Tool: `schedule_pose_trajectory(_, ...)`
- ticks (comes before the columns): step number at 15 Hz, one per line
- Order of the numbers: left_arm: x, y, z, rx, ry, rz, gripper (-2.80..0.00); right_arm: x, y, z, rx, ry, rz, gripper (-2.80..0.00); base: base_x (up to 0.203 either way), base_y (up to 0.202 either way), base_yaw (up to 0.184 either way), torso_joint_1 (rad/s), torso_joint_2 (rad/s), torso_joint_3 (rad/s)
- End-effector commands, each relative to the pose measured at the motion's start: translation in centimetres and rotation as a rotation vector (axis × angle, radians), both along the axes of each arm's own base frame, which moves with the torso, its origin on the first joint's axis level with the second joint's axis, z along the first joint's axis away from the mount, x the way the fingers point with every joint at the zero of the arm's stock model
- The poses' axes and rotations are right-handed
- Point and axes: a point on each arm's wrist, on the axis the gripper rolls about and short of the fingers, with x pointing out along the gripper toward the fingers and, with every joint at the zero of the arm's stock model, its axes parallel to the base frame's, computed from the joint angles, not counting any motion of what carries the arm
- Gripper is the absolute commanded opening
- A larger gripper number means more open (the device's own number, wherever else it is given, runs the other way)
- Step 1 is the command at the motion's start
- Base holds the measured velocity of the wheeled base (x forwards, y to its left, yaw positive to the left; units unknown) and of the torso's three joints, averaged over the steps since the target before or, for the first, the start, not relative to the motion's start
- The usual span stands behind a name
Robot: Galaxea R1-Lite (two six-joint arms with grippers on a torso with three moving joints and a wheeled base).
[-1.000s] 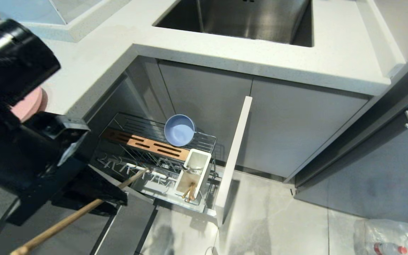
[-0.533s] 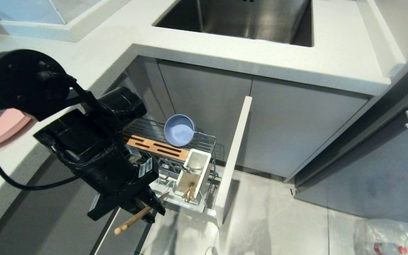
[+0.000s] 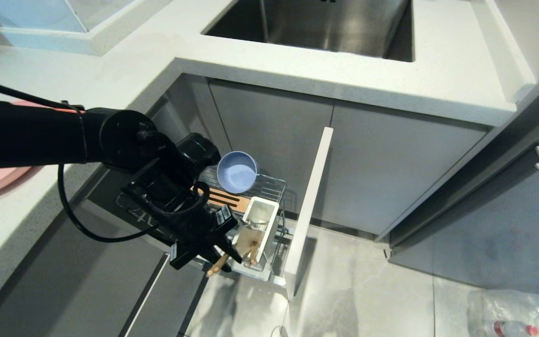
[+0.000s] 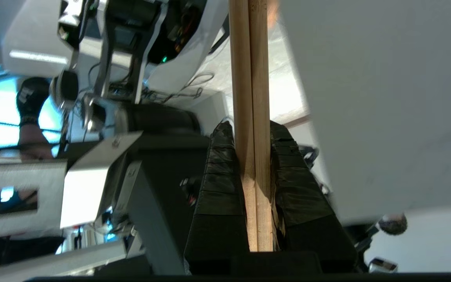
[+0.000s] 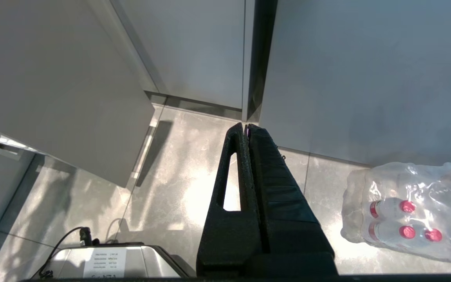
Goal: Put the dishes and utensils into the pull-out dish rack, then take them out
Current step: Pick up the chopsticks and place it in the cupboard
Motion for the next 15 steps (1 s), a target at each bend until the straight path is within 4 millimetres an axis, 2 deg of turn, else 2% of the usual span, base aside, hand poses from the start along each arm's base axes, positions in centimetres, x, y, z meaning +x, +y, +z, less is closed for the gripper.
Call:
schedule_pose_trajectory(1,1.1,-0.3,-1.2,0.010,0.028,0.010,-2.80,0.0,0.0,0.0,0.000,-0.001,0.001,-2.80,0.000,0.000,0.000,0.000,0.00,0.000)
schedule_pose_trajectory(10,3.5,-0.4,-2.5,-0.048,0.045,0.024,-2.80,0.0,0.0,0.0,0.000,0.000,0.000,-2.80,0.000,0.000,0.000,0.000,0.00,0.000)
schedule_pose_trajectory(15,4.7,-0.6,-4.0,-0.048,0.056,0.033,-2.80,0.0,0.0,0.0,0.000,0.001,0.001,-2.80,0.000,0.000,0.000,0.000,0.00,0.000)
